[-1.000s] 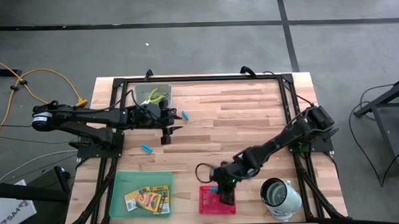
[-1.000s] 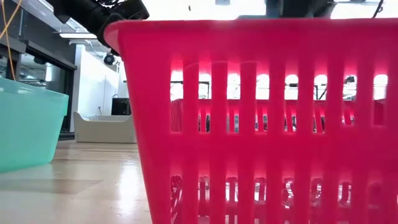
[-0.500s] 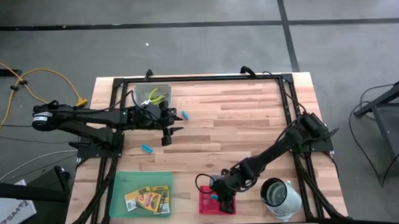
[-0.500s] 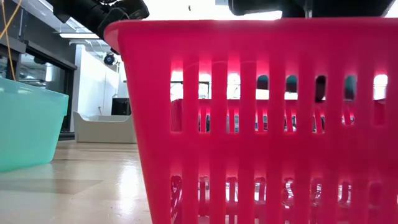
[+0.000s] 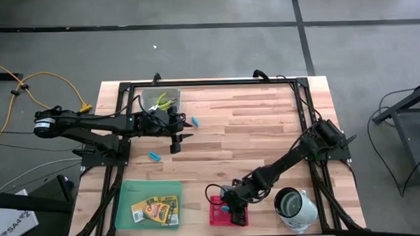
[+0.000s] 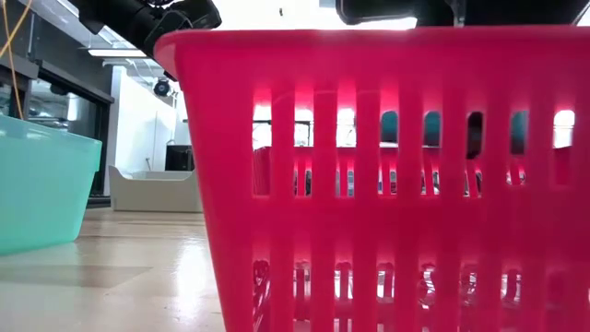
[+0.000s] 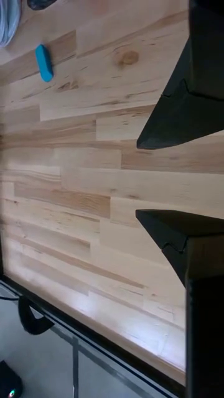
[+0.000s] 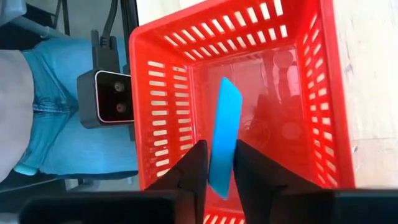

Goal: Pick & Place School Supplies
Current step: Put the blue eraser into the red bin

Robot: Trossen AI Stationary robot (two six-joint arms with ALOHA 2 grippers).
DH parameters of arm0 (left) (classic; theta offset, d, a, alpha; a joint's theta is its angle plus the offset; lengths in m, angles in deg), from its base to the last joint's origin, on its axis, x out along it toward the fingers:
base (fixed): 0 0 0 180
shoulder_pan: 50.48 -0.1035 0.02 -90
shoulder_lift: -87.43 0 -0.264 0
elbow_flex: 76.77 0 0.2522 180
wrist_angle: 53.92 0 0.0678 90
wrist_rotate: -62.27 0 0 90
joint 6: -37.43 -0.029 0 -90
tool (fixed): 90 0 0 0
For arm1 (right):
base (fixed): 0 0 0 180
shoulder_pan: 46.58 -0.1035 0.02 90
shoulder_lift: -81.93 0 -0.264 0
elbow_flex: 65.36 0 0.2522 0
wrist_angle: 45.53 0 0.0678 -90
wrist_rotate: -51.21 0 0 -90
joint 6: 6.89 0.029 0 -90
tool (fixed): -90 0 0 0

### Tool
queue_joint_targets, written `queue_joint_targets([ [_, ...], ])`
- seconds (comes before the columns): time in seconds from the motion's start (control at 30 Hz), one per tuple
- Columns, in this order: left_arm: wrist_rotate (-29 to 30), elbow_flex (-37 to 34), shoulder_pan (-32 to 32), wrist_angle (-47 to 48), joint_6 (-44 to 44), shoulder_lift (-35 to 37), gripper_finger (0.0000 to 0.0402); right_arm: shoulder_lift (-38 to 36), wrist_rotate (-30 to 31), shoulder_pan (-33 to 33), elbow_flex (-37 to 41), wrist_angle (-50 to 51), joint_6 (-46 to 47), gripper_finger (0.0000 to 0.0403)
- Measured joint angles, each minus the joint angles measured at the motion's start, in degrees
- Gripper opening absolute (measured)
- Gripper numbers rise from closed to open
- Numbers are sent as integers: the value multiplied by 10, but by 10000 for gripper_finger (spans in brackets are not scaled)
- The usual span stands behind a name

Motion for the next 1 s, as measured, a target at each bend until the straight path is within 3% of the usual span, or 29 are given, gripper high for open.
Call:
queue_joint_targets([
  [0.27, 0, 0, 0, 0, 0, 0, 161, 0, 0, 0, 0, -2, -2, 103],
  [0.53, 0, 0, 0, 1, -7, 0, 161, -3, -7, 20, 0, -31, -23, 114],
  [0.83, -2, 0, -26, 79, -169, 0, 161, -6, -107, 61, 0, -113, -46, 112],
  [1.0, -3, 0, -65, 85, -249, -3, 161, -48, -134, 75, -1, -135, -51, 112],
])
